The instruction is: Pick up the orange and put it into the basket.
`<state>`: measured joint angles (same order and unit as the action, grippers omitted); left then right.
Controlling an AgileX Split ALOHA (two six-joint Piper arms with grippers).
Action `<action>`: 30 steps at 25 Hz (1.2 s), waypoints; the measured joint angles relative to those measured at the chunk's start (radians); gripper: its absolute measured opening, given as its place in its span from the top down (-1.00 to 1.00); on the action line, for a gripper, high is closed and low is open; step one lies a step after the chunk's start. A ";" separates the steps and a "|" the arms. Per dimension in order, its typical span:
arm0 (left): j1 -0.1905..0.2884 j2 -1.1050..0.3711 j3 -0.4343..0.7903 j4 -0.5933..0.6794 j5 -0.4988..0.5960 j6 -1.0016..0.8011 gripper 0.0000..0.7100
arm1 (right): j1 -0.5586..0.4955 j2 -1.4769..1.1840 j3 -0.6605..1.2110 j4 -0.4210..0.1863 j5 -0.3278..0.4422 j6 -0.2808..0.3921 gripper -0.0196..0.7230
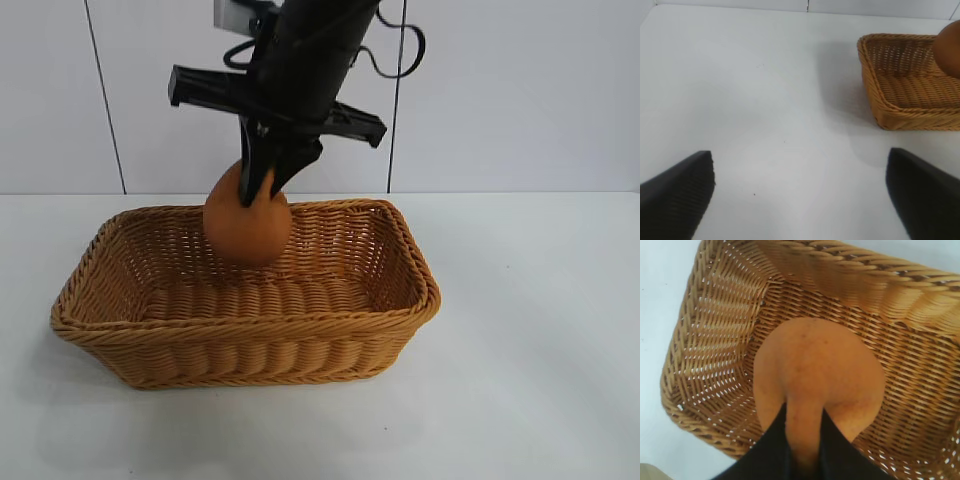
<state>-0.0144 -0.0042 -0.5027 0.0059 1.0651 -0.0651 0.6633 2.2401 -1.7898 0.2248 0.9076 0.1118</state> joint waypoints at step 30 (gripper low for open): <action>0.000 0.000 0.000 0.000 0.000 0.000 -0.87 | -0.226 -0.061 -0.284 -0.225 0.304 0.044 -0.80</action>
<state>-0.0144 -0.0042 -0.5027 0.0059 1.0651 -0.0651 0.4378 2.1786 -2.0739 0.0000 1.2115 0.1556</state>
